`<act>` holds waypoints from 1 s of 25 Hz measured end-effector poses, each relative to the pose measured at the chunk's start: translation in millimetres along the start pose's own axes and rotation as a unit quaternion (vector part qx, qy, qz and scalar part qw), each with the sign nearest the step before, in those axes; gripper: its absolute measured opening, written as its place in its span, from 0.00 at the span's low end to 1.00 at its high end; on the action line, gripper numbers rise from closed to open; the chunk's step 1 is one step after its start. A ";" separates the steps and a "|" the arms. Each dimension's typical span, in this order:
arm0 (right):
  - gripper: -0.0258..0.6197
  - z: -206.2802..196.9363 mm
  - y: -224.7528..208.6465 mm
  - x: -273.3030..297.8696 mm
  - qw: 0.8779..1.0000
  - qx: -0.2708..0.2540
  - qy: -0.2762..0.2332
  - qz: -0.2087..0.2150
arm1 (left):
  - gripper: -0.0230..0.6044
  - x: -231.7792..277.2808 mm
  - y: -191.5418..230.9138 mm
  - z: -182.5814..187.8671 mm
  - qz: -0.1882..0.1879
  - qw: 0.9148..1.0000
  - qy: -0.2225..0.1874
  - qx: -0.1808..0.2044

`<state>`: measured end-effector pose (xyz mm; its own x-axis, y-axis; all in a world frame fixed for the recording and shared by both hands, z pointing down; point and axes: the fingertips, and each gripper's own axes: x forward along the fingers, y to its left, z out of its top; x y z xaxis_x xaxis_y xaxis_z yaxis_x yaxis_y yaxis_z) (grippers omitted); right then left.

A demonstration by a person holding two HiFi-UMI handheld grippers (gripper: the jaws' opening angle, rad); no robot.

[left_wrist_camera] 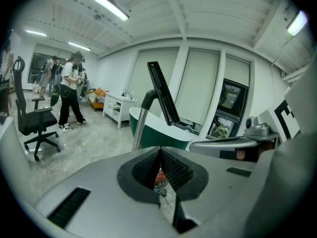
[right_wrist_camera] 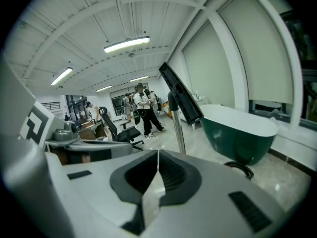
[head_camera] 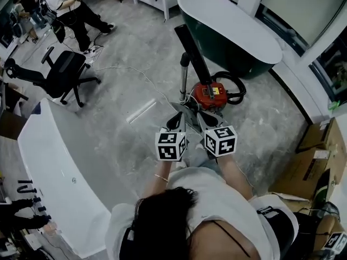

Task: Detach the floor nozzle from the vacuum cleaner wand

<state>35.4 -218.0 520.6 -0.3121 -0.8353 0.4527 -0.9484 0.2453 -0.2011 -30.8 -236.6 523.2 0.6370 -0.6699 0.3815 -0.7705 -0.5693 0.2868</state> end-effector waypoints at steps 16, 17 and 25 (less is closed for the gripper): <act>0.07 29.2 -31.5 2.6 0.999 0.001 -0.024 0.034 | 0.04 30.9 -10.4 23.4 0.011 1.000 -0.013 0.005; 0.07 34.4 -33.0 2.7 0.999 0.002 -0.031 0.037 | 0.04 32.8 -9.7 24.9 0.012 1.000 -0.013 0.005; 0.07 70.4 -43.8 7.9 0.997 -0.012 -0.065 0.046 | 0.04 51.4 0.9 36.4 0.018 1.000 -0.010 0.008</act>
<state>78.5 -269.9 471.8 -0.3893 -0.8647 0.3173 -0.9176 0.3340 -0.2156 2.3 -288.9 511.1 0.6091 -0.6999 0.3730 -0.7927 -0.5518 0.2592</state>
